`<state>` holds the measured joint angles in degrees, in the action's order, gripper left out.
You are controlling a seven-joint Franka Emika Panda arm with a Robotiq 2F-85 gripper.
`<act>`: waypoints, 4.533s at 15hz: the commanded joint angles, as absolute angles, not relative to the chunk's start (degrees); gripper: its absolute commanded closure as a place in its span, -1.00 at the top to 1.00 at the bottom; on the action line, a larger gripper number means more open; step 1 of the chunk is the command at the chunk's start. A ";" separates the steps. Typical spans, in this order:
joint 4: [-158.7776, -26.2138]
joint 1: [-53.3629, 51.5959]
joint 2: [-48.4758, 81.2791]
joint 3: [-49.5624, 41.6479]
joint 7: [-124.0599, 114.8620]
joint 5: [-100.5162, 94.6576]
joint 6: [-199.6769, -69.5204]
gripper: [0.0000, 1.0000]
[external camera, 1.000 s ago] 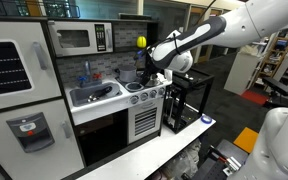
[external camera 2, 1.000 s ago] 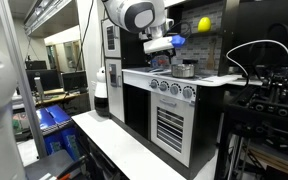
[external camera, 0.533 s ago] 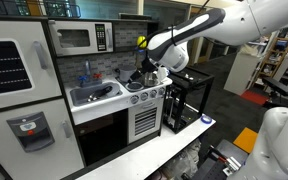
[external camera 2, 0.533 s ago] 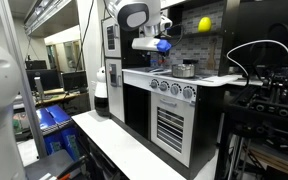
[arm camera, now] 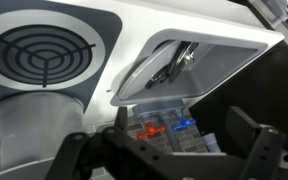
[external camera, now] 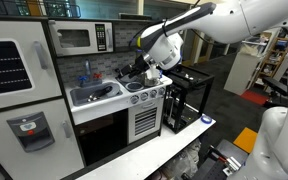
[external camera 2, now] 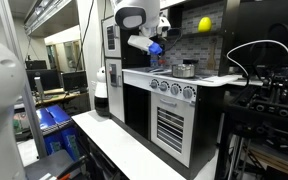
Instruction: Remove the lid from the sink and put it on the stove
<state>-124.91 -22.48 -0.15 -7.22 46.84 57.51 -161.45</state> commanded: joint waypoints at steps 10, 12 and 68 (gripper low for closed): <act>-114.65 -21.34 11.60 -7.46 46.40 65.31 -157.07 1.00; -113.74 -21.31 12.61 -7.38 46.31 65.48 -157.21 1.00; -123.15 -23.55 -4.00 -5.99 46.27 71.44 -166.04 -0.96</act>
